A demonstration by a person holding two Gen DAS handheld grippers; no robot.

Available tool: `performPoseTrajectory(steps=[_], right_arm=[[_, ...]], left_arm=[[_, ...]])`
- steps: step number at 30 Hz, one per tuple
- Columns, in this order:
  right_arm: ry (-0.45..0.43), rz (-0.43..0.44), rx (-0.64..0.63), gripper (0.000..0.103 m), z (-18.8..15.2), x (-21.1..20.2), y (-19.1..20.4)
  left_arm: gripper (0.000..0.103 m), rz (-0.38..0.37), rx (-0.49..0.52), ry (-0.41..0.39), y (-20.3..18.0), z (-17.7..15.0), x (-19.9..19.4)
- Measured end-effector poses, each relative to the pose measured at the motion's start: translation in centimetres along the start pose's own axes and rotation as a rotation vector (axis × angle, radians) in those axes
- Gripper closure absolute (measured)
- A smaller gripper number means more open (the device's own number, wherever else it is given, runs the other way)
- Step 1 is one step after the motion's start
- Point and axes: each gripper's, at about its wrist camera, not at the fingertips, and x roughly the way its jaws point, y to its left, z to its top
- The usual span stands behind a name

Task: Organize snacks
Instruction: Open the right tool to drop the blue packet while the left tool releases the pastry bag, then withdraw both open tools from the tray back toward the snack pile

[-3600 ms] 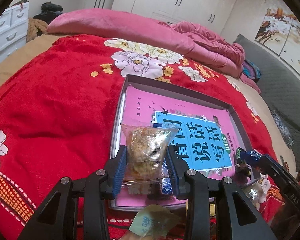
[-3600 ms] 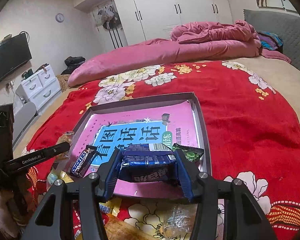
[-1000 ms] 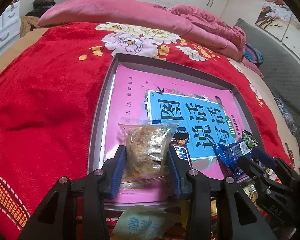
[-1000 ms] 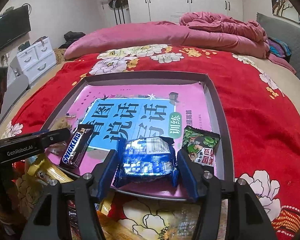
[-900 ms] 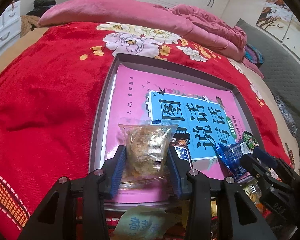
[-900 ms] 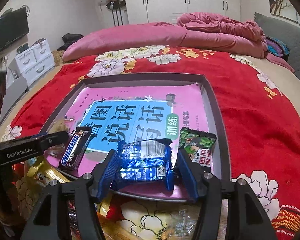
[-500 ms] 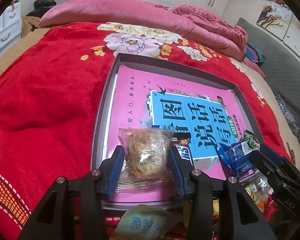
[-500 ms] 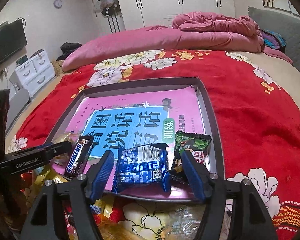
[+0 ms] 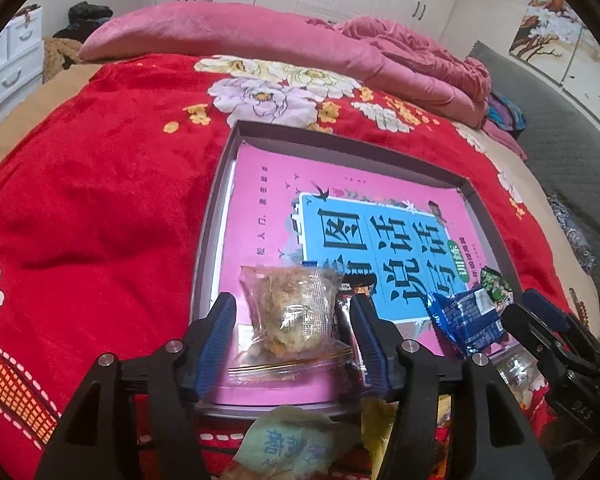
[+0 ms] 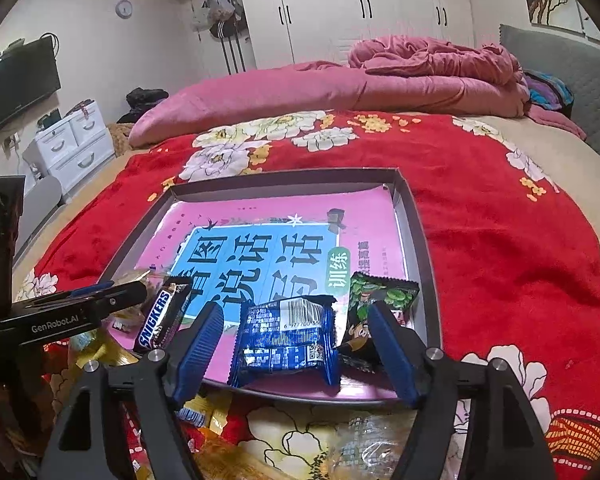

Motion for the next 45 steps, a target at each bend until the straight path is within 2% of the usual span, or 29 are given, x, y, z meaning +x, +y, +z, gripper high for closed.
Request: performPoseTrajectory(steps=[16,22,32,45], right_arm=[[-0.032,-0.006,0.032,0.025,0.2,-0.9,-1.2],[-0.046,-0.012,0.039,0.021,0.2,-1.6,-1.6],[-0.069,-0.031,0.055,0.019,0.2,-2.3,-2.4],[-0.098,-0.021,0.094,0.018,0.0,-4.0,-3.7]], left_arm=[[0.039,0.024,-0.009,-0.083,0.9,-0.2,-3.4],[0.030,0.056,-0.037,-0.131,1.6,-0.1,-4.5],[0.028,0.083,-0.090,-0.152,2.9,0.1,-5.1],[0.028,0.077,-0.130,-0.153,4.0,-0.4,-6.3]])
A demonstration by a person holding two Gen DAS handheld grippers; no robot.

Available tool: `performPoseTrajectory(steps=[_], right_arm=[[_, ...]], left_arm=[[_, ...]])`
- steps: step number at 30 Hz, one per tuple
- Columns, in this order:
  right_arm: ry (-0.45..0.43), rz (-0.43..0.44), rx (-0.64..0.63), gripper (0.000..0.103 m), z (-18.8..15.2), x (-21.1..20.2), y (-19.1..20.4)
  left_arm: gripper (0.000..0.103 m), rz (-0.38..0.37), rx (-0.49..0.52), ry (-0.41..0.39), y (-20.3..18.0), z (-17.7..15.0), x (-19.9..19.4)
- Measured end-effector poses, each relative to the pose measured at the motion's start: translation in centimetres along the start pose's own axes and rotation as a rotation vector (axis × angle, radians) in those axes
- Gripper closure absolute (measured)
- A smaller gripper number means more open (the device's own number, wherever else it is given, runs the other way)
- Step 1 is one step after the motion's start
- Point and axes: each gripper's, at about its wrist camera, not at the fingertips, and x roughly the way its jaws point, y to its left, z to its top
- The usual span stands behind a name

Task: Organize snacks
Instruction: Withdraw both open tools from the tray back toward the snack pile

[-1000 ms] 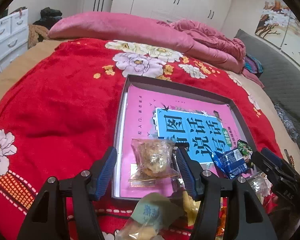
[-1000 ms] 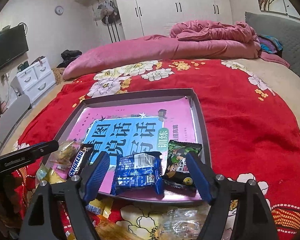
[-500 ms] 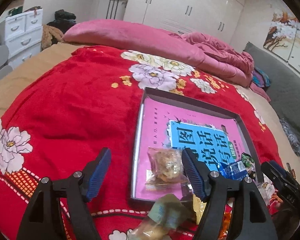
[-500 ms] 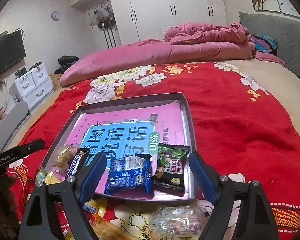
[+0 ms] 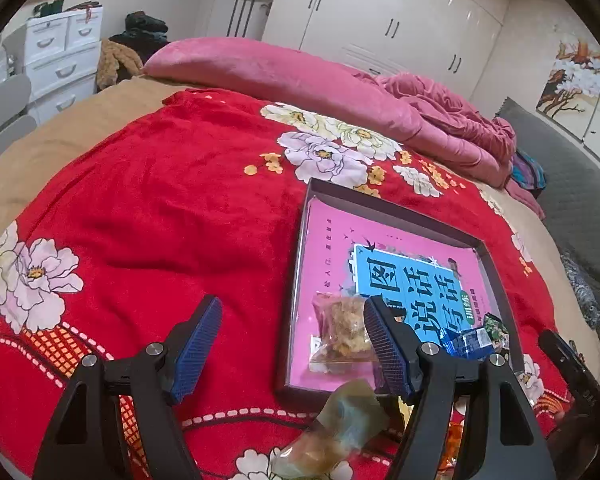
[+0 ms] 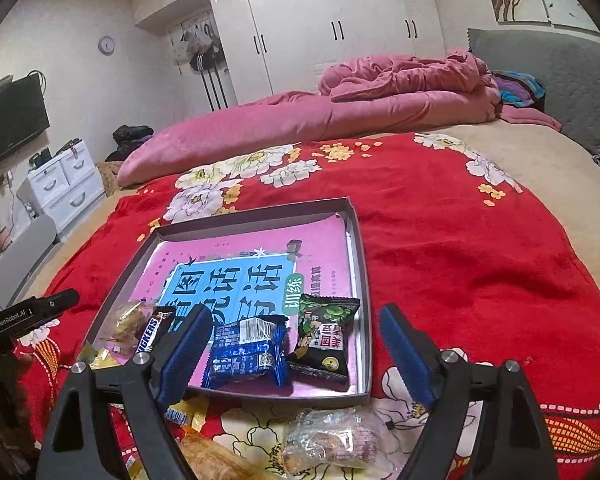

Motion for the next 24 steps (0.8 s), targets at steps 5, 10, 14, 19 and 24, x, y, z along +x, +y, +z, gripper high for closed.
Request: performPoseTrajectory(steps=[5,10,14,19,24], right_arm=[[-0.002,0.008,0.006,0.018,-0.2,-0.7,-0.1],[-0.002,0.008,-0.018,0.018,-0.6,-1.3,0.3],[0.004,0.003,-0.042,0.018,-0.9,-1.8,0.6],[0.010,0.006,-0.071,0.018,-1.3,-2.4,1.0],[0.037,0.013,-0.108,0.018,-2.3,-3.1,1.7]], left_arm=[[0.028,-0.004,0.020,-0.001,-0.5,-0.4,-0.7],[0.028,-0.016,0.068,-0.001,-1.5,-1.2,-1.6],[0.028,0.000,0.127,-0.012,-2.8,-1.9,-2.3],[0.027,0.015,0.180,-0.020,-4.0,-2.8,-3.0],[0.026,-0.008,0.205,-0.006,-4.7,-3.7,-3.8]])
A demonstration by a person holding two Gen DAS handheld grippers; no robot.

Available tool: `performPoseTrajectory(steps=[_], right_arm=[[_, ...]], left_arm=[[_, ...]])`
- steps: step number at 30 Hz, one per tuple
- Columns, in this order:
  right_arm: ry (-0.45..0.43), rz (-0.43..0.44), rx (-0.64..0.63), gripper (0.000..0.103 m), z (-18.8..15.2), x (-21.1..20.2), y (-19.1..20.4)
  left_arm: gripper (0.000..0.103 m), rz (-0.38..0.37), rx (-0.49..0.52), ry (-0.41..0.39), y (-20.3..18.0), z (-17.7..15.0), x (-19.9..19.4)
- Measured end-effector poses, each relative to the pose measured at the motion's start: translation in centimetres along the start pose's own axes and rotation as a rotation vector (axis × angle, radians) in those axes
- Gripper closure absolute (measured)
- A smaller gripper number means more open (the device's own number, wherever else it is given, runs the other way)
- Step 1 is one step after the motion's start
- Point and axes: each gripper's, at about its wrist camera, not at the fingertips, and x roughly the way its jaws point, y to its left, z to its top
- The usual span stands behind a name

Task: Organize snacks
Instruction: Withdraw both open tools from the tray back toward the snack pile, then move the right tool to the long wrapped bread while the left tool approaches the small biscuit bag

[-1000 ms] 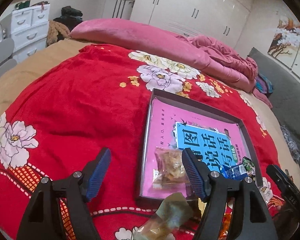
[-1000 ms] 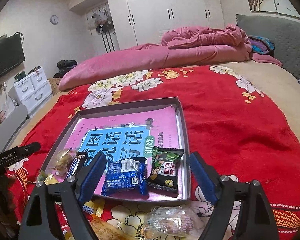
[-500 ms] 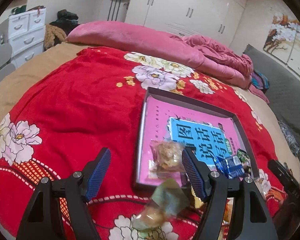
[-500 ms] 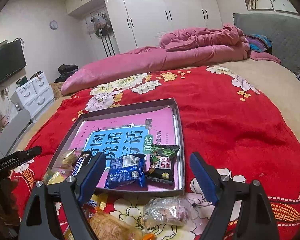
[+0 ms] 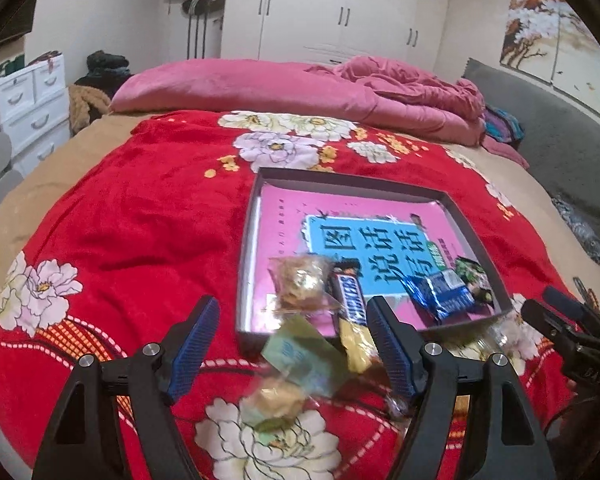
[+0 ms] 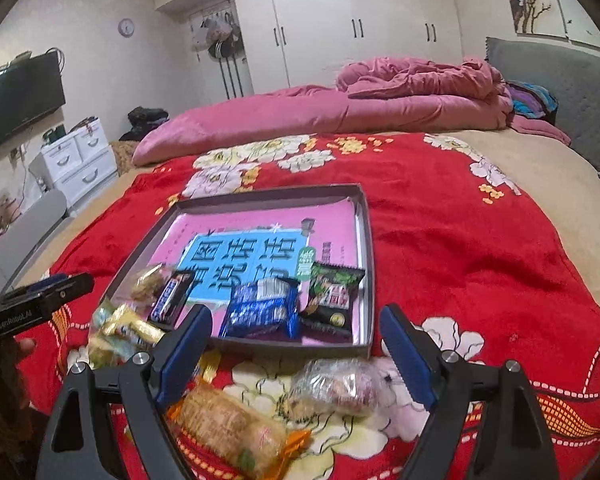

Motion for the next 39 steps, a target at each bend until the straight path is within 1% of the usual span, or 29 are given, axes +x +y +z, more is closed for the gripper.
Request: performPoseTrajectory(steps=[2,5,8,16,24,28,31,39], right_arm=[[0.004,0.007,-0.015,0.017,-0.3,-0.3,0.2],[0.008,0.005,-0.028,0.012,-0.8,-0.7,0.7],[0.010,0.011,-0.037,0.012,-1.0,-1.0,0.9],[0.018,0.029,-0.047,0.010,-1.5,-1.5,1.2],[0.042,0.047,-0.048,0.009,-2.1,-1.8,1.3],[0.053,0.078,-0.047,0.009,-2.3,-1.8,1.3],[0.068,0.081,-0.062,0.009,-2.6,-1.6,1.5],[0.087,0.097,-0.082,0.009,-2.9,-1.4,1.5]], left_arm=[[0.025,-0.014,0.012,0.008,-0.4,-0.3,-0.2],[0.025,-0.016,0.050,0.011,-1.4,-0.9,-0.5],[0.025,-0.021,0.085,0.009,-2.2,-1.3,-1.0],[0.025,-0.061,0.131,0.056,-3.6,-2.6,-1.2],[0.025,-0.096,0.158,0.111,-4.7,-3.7,-1.2],[0.025,-0.117,0.167,0.135,-5.0,-4.2,-1.1],[0.025,-0.126,0.172,0.151,-5.2,-4.5,-1.1],[0.025,-0.174,0.164,0.228,-5.6,-5.4,-0.3]])
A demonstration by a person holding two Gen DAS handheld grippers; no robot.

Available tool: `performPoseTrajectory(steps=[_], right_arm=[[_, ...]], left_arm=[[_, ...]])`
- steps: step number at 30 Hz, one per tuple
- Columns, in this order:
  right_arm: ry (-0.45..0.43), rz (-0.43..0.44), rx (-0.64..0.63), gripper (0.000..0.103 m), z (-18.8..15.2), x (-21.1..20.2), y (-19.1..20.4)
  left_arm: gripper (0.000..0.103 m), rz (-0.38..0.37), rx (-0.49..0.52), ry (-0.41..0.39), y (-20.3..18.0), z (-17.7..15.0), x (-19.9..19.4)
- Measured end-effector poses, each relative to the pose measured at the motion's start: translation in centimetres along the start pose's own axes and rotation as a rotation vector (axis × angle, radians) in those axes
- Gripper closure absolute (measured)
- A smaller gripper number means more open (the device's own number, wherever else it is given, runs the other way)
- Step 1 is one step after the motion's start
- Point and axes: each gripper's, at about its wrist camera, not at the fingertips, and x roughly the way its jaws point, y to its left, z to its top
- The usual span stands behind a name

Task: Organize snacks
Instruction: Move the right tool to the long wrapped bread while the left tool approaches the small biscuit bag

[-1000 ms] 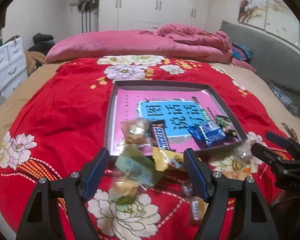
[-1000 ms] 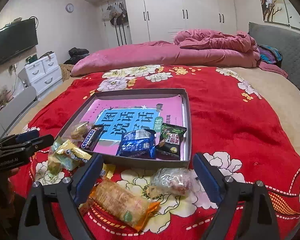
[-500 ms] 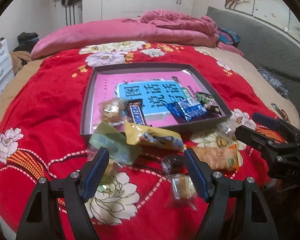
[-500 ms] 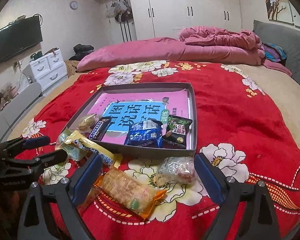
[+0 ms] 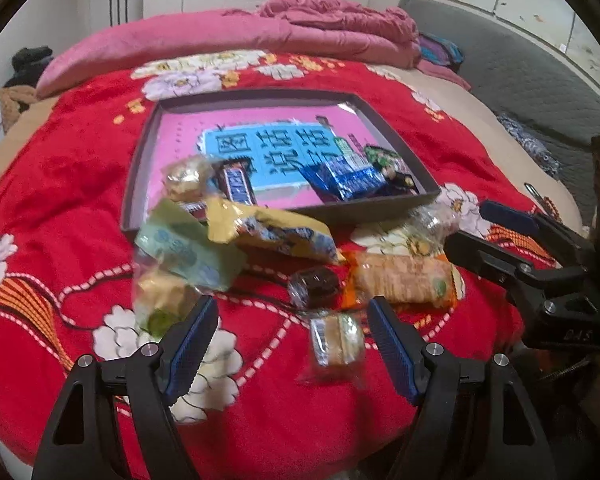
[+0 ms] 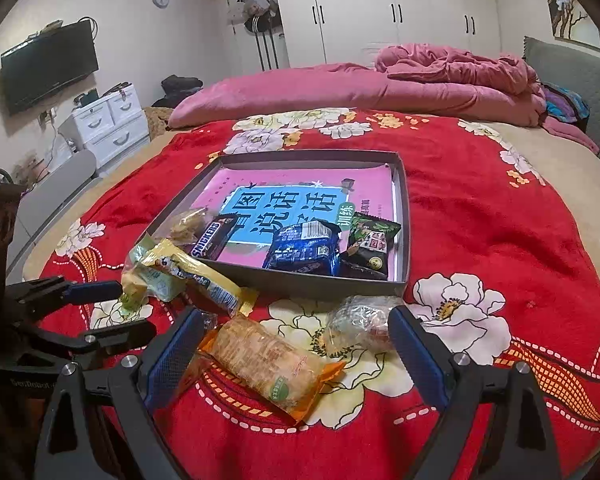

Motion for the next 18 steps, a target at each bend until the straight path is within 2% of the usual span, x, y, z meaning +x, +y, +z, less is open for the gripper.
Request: performPoseTrajectory(steps=[8,12,18], right_arm=[[0.031,0.011,-0.034,0.009,-0.5,0.3,0.2],[0.042,0.016,-0.051,0.009,-0.6,0.5,0.3],[0.048,0.021,-0.065,0.009,-0.6,0.6,0.3]], left_arm=[[0.025,-0.008,0.061,0.058,-1.6,-0.9,1.0],[0.025,-0.035,0.064,0.092,-1.9,-1.1,1.6],[0.025,-0.016,0.095,0.126,-2.6,-1.5,2.5]])
